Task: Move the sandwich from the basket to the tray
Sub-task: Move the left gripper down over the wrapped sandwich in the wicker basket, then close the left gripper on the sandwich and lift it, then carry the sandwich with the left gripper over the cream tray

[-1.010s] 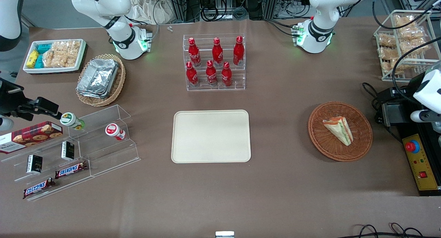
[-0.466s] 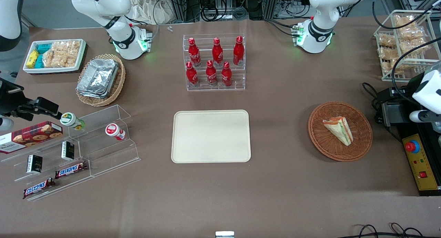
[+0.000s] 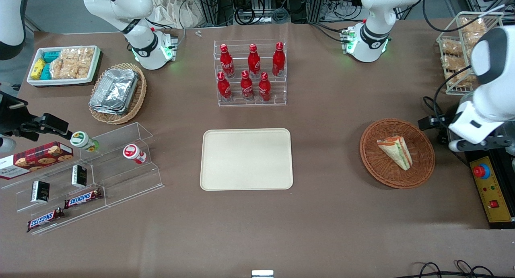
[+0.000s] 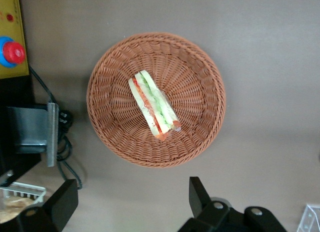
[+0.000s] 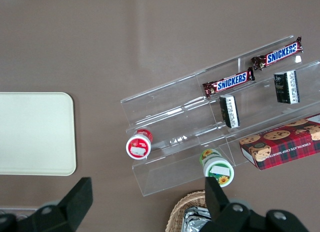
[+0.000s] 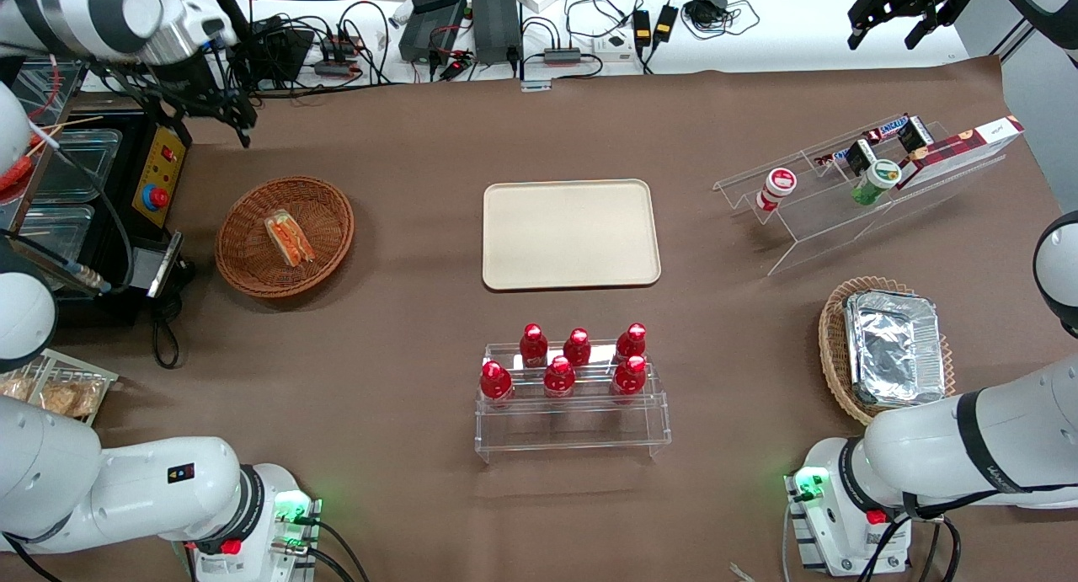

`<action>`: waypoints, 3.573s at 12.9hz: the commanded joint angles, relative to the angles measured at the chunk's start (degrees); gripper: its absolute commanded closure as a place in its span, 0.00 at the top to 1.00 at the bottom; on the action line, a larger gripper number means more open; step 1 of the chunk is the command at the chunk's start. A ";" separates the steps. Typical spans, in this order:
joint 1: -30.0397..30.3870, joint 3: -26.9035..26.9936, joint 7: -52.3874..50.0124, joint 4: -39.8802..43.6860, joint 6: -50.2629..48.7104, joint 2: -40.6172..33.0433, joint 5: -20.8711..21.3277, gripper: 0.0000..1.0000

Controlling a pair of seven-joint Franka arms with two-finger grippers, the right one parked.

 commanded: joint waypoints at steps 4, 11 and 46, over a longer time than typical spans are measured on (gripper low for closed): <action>1.65 0.04 -12.97 -16.13 18.02 -0.45 -0.85 0.97; 1.91 0.04 -17.90 -19.50 30.35 9.74 -0.67 0.96; -3.07 -28.17 -18.59 19.35 -9.91 12.73 0.29 0.09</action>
